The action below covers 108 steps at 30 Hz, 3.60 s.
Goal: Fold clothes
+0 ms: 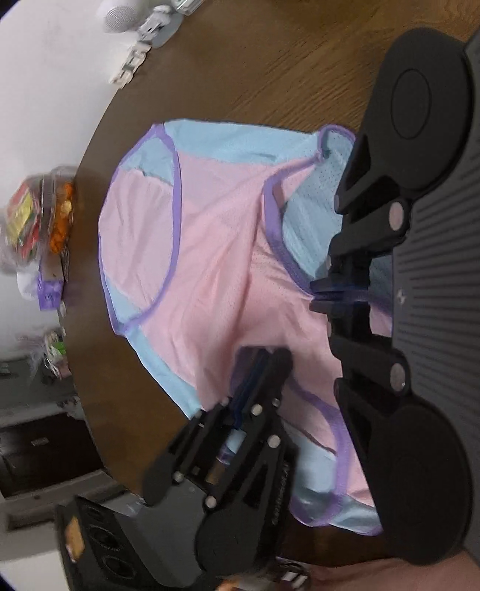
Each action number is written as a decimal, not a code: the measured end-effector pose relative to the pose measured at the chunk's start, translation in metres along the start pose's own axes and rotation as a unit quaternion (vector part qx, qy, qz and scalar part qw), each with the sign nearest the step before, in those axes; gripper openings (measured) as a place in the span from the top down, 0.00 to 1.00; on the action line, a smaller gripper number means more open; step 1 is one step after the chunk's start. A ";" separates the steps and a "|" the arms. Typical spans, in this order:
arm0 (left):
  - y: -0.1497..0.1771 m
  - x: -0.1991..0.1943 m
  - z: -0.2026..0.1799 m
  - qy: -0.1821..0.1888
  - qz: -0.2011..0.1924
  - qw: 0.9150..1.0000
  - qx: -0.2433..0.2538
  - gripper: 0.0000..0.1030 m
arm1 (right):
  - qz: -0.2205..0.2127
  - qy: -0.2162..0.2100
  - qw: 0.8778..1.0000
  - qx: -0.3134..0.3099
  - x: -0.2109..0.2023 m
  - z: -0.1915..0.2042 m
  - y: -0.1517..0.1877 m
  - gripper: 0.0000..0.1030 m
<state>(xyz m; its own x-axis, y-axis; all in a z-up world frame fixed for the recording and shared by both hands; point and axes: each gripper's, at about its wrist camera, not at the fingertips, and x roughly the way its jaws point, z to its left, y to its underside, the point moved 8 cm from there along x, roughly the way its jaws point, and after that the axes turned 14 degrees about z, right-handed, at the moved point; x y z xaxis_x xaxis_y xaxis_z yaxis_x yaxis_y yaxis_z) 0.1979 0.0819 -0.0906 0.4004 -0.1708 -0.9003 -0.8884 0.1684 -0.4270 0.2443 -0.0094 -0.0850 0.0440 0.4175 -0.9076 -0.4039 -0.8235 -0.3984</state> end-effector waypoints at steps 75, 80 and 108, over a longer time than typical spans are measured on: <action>0.142 -0.106 0.030 0.054 -0.180 0.973 -0.136 0.34 | -0.105 0.051 0.990 0.074 -0.010 0.180 0.038 0.56; 0.152 -0.109 0.050 0.052 -0.183 0.969 -0.156 0.34 | -0.082 0.094 0.990 0.068 0.002 0.186 0.029 0.63; -0.006 -0.035 0.237 -0.011 -0.069 0.976 -0.207 0.59 | -0.107 0.040 0.976 0.186 -0.003 0.154 0.028 0.96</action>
<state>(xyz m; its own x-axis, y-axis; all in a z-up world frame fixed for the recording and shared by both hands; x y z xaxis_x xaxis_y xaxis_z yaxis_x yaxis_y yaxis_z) 0.2425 0.3172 -0.0766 0.5241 -0.1426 -0.8396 -0.8380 -0.2625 -0.4785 0.0923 0.0254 -0.0730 0.2291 0.5200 -0.8229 -0.6807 -0.5187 -0.5173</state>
